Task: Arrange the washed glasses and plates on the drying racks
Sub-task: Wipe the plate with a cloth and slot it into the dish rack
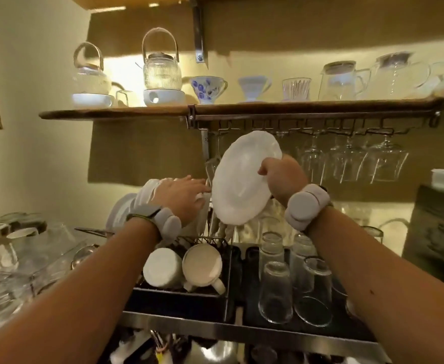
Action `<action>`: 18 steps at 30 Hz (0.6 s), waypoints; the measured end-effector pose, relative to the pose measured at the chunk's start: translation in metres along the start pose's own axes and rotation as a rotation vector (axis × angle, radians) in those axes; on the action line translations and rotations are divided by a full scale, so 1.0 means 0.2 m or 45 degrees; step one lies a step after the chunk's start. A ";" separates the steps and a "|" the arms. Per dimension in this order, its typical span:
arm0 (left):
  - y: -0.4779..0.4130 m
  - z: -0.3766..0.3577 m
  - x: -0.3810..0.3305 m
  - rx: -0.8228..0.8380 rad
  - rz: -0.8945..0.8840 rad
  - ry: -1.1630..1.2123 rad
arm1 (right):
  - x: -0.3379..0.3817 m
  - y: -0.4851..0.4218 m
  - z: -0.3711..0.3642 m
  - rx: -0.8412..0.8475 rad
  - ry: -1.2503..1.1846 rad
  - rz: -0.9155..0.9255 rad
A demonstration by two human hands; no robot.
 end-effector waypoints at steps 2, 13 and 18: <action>-0.03 -0.08 0.04 0.095 -0.014 -0.160 | 0.04 -0.07 -0.02 0.084 0.113 -0.011; -0.06 -0.09 0.15 -0.018 -0.103 0.108 | 0.24 -0.36 -0.31 0.332 -0.025 -0.329; -0.08 -0.10 0.17 -0.037 -0.080 0.141 | 0.19 -0.45 -0.57 0.277 -0.168 -0.595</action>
Point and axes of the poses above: each hand's wrist, its own y-axis away from the middle knuckle, its own z-axis out of the back of the hand, x = y × z, the point moved 7 cm from there along -y, towards the middle knuckle, and after that the axes turned 4 degrees about z, right-handed, at the moved point
